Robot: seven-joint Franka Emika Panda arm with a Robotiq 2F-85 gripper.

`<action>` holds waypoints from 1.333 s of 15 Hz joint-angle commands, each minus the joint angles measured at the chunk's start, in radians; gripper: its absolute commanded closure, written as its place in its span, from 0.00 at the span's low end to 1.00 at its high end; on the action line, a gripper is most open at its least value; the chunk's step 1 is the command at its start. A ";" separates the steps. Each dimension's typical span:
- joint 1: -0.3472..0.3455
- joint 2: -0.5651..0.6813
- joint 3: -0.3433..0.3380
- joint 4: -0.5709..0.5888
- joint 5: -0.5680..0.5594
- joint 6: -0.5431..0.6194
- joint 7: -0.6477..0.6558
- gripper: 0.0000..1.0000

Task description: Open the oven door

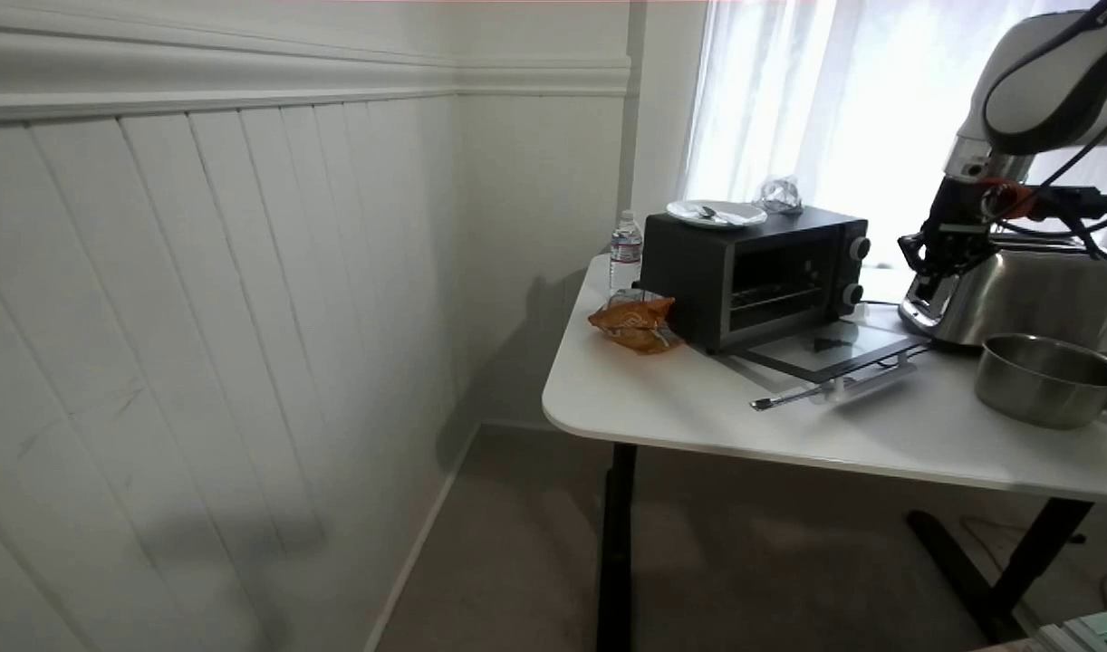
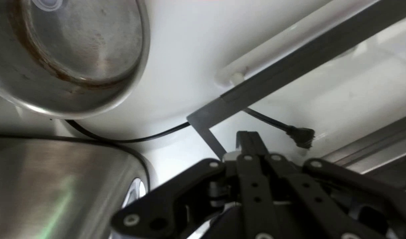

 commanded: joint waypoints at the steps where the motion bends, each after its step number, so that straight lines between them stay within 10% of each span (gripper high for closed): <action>1: 0.032 -0.128 0.033 0.003 0.107 -0.095 -0.099 0.74; 13: 0.105 -0.442 0.023 0.114 0.237 -0.475 -0.340 0.00; 20: 0.129 -0.482 0.001 0.138 0.318 -0.463 -0.451 0.00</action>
